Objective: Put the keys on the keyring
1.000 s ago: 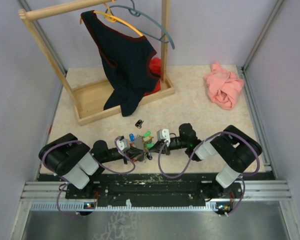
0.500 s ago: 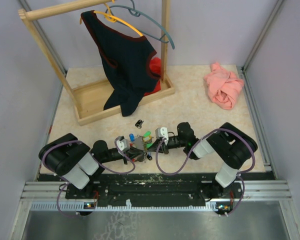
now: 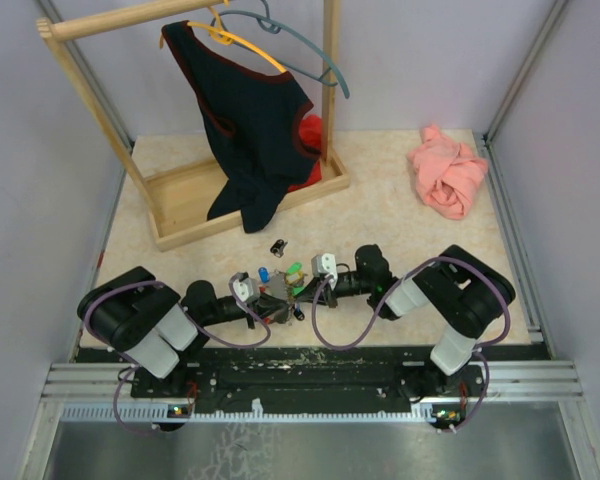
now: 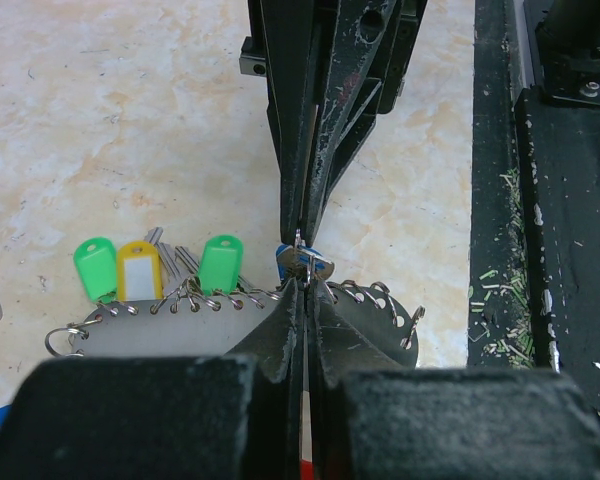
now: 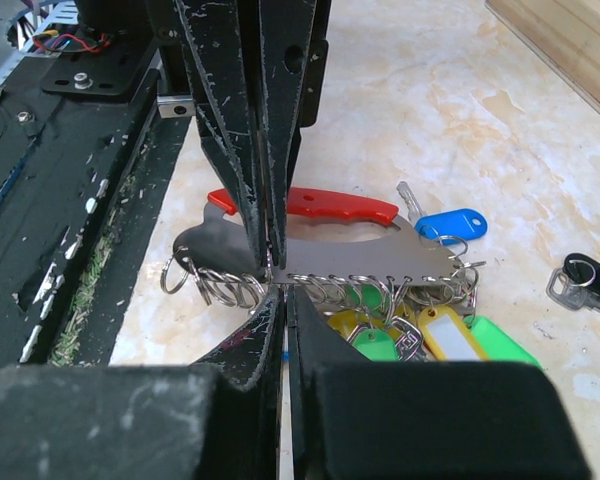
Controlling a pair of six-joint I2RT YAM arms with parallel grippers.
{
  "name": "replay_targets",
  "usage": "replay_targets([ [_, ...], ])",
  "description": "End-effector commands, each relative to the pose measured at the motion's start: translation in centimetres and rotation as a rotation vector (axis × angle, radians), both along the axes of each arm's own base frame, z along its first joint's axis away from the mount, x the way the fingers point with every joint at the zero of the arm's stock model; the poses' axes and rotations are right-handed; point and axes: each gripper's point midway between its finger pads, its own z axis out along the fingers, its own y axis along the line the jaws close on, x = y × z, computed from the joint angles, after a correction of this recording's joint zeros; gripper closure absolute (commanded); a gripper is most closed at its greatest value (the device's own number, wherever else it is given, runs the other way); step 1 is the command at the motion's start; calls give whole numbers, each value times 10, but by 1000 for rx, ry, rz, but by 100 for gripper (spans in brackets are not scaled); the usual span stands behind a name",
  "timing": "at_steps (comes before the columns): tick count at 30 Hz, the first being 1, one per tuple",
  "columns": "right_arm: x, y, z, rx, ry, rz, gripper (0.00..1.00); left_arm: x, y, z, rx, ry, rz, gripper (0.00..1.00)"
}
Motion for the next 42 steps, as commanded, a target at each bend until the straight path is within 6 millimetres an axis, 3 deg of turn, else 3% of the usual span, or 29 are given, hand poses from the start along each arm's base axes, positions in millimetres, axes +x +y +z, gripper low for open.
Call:
replay_targets([
  [1, -1, -2, 13, 45, -37, 8, 100, -3, -1, 47, -138, -192, -18, 99],
  [20, -6, -2, 21, 79, -31, 36, 100, -4, -2, 47, -138, -193, -24, 99],
  [42, -3, 1, 14, 58, 4, 35, 100, -5, -2, 47, -139, -196, -33, 99],
])
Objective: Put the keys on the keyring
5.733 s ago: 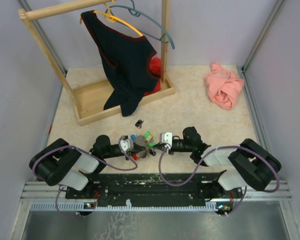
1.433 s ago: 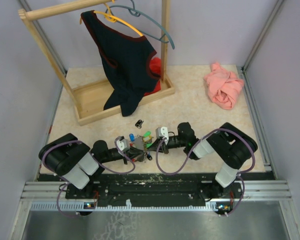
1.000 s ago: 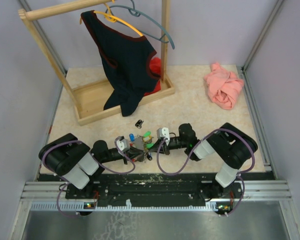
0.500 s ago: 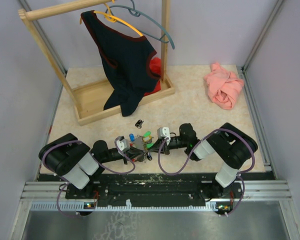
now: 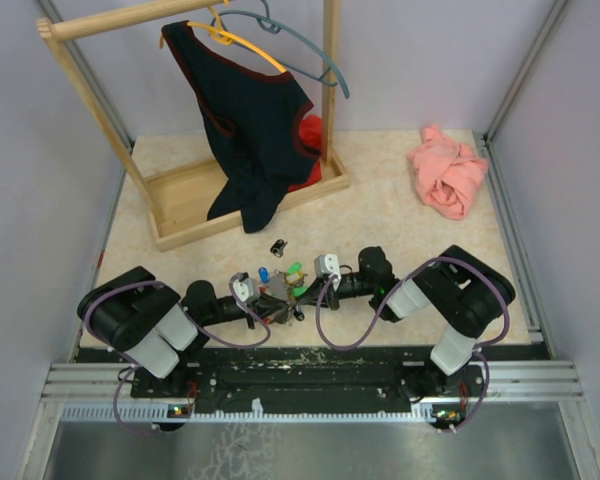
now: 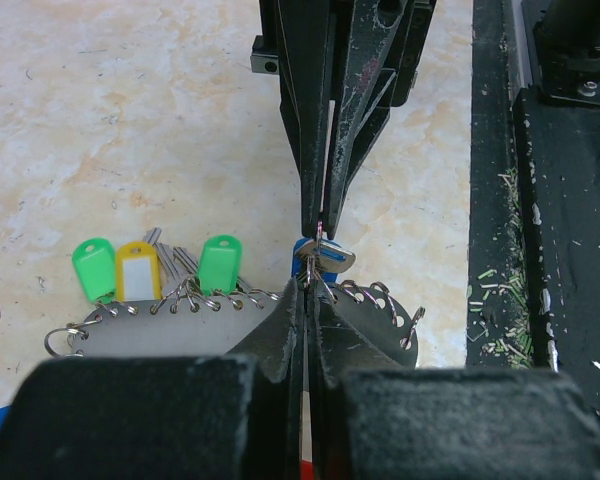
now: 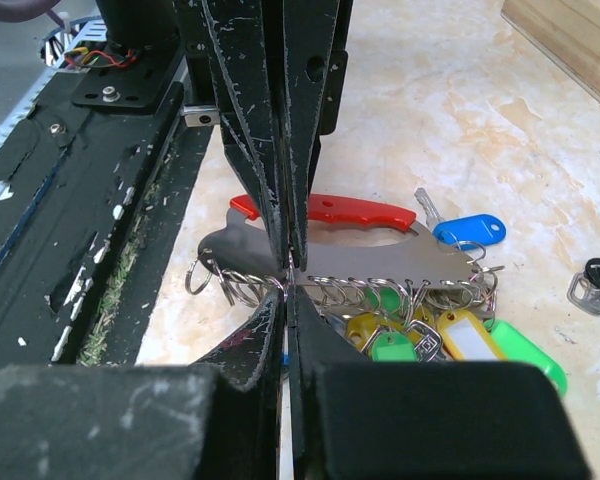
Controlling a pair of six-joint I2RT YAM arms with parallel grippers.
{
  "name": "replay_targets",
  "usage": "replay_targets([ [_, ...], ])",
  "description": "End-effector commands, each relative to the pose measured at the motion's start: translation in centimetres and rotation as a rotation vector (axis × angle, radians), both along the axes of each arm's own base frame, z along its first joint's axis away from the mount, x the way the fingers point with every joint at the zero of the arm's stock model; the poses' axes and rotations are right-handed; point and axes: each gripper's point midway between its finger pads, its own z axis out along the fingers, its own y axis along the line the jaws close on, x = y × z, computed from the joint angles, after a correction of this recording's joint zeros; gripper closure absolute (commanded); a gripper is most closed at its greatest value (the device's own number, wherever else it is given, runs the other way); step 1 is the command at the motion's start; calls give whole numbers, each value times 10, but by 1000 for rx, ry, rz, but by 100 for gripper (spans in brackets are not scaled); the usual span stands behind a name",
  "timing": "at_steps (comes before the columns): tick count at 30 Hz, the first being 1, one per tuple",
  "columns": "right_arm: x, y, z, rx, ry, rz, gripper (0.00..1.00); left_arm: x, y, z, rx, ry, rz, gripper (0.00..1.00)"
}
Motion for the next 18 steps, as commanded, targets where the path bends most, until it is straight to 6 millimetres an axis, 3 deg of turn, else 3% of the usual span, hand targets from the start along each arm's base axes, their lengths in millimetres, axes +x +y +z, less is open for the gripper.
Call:
replay_targets([
  [1, 6, 4, 10, 35, -29, 14, 100, -5, -2, 47, -138, -194, -31, 99],
  [18, 6, 6, 9, 32, -20, 16, 100, -6, -3, 46, -137, -193, -41, 99],
])
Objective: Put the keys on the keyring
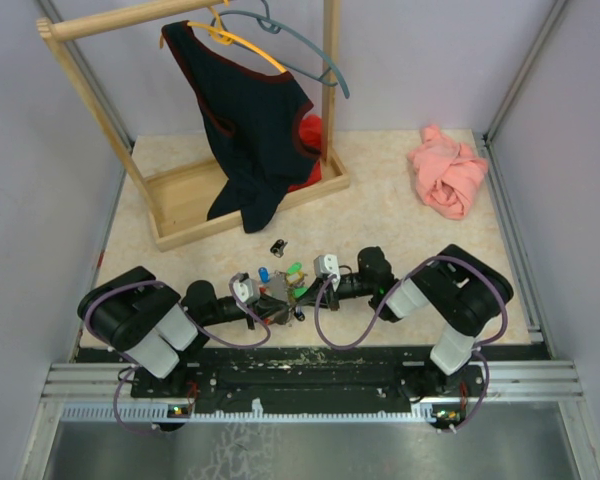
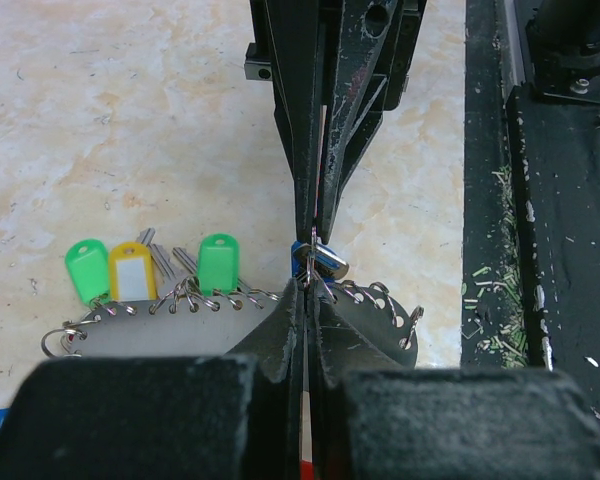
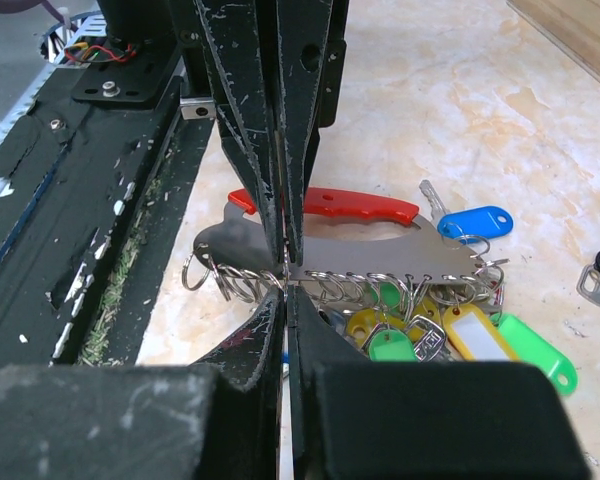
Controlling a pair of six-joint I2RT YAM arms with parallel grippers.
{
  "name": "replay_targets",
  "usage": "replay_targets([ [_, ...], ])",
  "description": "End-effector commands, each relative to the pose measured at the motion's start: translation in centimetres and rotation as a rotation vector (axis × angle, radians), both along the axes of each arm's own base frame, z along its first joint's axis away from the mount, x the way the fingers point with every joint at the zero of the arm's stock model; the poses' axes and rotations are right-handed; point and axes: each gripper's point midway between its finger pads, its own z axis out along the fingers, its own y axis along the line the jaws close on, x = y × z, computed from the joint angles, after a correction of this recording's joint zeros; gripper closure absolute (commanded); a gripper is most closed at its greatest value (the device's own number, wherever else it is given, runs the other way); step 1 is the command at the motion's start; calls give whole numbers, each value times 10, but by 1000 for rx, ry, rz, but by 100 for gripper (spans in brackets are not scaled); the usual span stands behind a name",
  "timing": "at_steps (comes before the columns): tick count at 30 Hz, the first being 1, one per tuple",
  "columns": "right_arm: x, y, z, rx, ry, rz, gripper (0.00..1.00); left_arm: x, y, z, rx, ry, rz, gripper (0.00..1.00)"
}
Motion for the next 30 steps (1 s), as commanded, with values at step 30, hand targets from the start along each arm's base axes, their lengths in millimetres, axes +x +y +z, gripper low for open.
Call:
replay_targets([
  [30, 8, 6, 13, 45, -63, -17, 100, -4, -3, 47, -138, -195, -30, 99],
])
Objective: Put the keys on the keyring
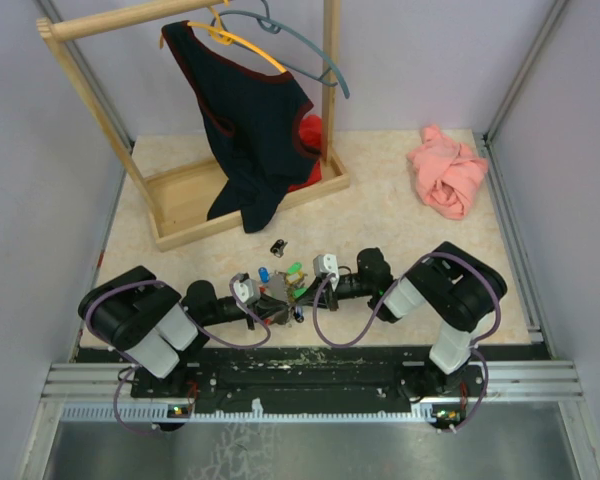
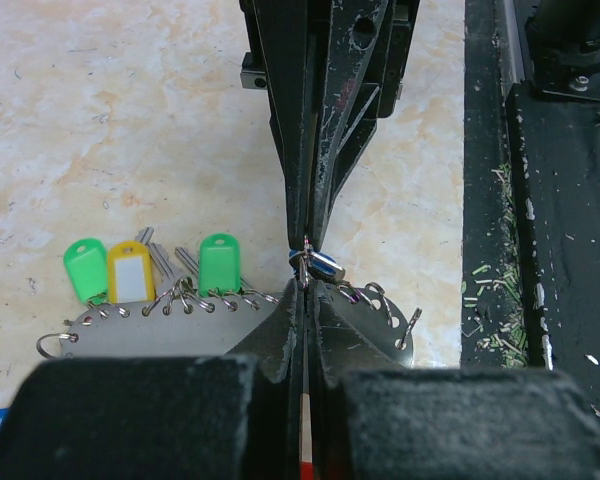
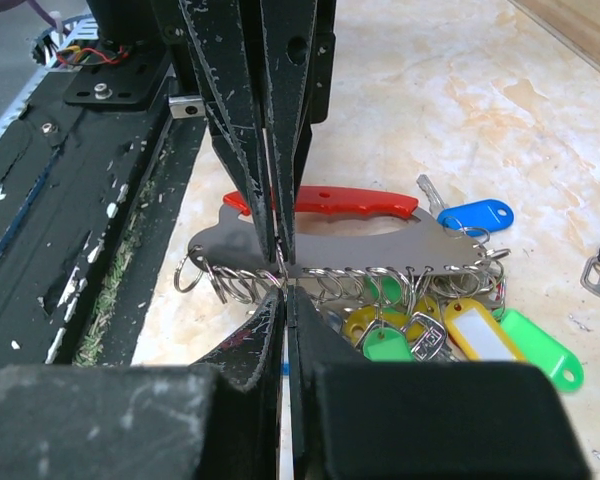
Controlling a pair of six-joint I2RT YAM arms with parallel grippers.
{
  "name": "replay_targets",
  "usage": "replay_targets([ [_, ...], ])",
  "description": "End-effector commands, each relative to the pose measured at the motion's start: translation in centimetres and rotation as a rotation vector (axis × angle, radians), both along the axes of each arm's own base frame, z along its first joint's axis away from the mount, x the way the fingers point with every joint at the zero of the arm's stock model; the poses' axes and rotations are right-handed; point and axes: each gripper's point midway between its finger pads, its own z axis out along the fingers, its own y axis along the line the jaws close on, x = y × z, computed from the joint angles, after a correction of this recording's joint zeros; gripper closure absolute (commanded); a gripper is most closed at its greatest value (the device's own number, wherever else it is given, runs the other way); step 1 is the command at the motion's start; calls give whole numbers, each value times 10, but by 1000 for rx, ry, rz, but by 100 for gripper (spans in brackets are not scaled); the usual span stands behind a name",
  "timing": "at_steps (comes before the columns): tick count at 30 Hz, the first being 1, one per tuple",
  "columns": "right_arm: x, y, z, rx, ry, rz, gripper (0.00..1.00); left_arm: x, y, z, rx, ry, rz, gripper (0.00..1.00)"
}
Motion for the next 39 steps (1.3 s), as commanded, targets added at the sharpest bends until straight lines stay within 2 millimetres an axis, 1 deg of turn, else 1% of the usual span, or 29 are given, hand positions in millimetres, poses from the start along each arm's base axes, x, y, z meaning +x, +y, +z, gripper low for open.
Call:
replay_targets([
  [1, 5, 4, 17, 37, -82, -4, 100, -3, -3, 48, -142, -196, -24, 99],
  [12, 4, 3, 17, 35, -88, 0, 100, -3, -2, 48, -142, -195, -24, 99],
  [22, -3, 3, 20, 48, -83, 43, 100, -2, -3, 48, -142, -195, -22, 99],
  [31, -3, 3, 21, 51, -78, 45, 100, -3, -3, 48, -142, -194, -28, 99],
  [39, -4, 5, 25, 73, -75, 56, 100, -5, -4, 47, -141, -195, -41, 99],
])
